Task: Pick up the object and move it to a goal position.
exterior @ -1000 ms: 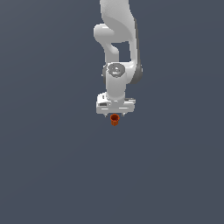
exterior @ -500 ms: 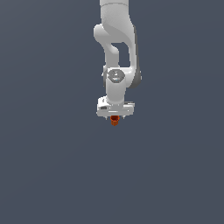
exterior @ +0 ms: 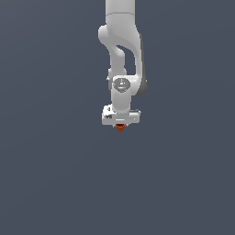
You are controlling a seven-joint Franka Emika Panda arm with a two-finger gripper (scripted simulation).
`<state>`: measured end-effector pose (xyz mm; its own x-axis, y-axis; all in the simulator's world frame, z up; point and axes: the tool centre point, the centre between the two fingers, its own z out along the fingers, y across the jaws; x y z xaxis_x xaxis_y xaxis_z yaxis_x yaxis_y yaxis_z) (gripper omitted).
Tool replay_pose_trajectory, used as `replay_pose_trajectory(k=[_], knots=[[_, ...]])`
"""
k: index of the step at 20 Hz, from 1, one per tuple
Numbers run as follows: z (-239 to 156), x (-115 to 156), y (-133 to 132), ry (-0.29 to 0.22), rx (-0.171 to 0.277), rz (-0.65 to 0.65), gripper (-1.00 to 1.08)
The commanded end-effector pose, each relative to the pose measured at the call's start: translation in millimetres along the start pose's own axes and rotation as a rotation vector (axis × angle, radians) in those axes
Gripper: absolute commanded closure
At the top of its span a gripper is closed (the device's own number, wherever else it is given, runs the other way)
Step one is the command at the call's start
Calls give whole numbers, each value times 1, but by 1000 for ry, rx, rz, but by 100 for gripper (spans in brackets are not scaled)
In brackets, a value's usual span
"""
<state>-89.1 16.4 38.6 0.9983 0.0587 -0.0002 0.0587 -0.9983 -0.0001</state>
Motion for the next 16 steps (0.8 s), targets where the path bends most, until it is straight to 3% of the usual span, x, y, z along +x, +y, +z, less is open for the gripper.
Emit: replay_pose_trajectory(k=[1, 16], knots=[[1, 0, 0, 0, 0, 0, 108], [-9, 9, 11, 1, 0, 0, 108]])
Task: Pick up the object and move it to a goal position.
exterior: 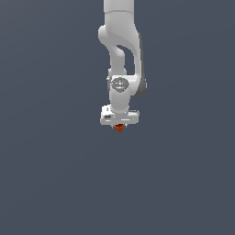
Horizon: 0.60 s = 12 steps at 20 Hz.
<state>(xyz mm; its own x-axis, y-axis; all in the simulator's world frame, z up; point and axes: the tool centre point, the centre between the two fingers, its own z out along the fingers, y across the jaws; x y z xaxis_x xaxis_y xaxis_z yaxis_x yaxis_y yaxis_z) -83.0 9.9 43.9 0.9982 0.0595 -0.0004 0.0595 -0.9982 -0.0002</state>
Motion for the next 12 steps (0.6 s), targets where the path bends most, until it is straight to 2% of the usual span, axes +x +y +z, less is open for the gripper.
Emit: replay_pose_trajectory(k=[1, 12], knots=[[-6, 6, 7, 2, 0, 1, 108], [-50, 54, 66, 1, 0, 1, 108]])
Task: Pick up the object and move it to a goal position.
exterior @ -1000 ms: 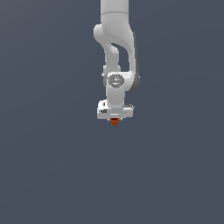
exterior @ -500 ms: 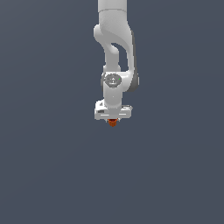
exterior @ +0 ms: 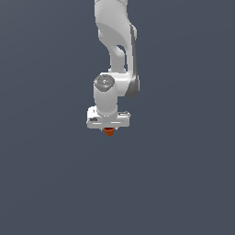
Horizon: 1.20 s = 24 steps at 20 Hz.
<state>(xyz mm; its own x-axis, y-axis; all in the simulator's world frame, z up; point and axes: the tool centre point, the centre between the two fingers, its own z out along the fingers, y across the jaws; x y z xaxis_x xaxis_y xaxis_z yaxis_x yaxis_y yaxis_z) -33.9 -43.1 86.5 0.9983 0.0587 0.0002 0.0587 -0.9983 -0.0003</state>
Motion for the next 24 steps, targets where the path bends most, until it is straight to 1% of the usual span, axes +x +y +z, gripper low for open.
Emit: replay_pose_trajectory(k=[1, 7, 14, 19, 24], knots=[[-13, 13, 16, 1, 0, 0, 108], [-41, 45, 53, 1, 0, 0, 108], [-67, 76, 88, 0, 0, -1, 108], [-80, 92, 105, 0, 0, -1, 108], [-88, 102, 115, 0, 0, -1, 108]])
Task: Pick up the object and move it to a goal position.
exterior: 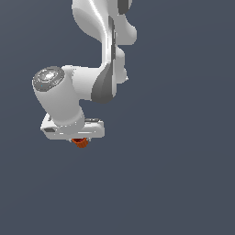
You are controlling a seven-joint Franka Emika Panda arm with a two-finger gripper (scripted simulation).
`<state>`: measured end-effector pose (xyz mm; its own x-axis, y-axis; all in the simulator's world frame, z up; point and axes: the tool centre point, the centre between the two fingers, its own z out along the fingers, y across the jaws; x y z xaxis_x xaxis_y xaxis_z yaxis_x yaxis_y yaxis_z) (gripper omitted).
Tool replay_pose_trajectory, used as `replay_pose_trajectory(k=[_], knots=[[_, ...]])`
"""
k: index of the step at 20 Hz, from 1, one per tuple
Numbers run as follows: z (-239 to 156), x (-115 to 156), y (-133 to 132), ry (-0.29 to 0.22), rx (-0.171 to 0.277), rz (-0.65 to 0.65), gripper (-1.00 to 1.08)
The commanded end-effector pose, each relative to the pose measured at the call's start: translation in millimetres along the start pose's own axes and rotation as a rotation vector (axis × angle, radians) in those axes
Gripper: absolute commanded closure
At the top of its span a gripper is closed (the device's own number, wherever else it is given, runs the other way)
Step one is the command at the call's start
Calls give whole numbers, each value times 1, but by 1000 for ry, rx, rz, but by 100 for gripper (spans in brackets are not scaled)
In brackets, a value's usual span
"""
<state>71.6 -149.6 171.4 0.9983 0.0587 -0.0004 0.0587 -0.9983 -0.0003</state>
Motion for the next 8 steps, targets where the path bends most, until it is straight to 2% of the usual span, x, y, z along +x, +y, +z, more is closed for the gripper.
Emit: replay_pose_trajectory(k=[1, 8], knots=[[-4, 5, 4, 1, 0, -1, 108], [-7, 9, 8, 1, 0, -1, 108]])
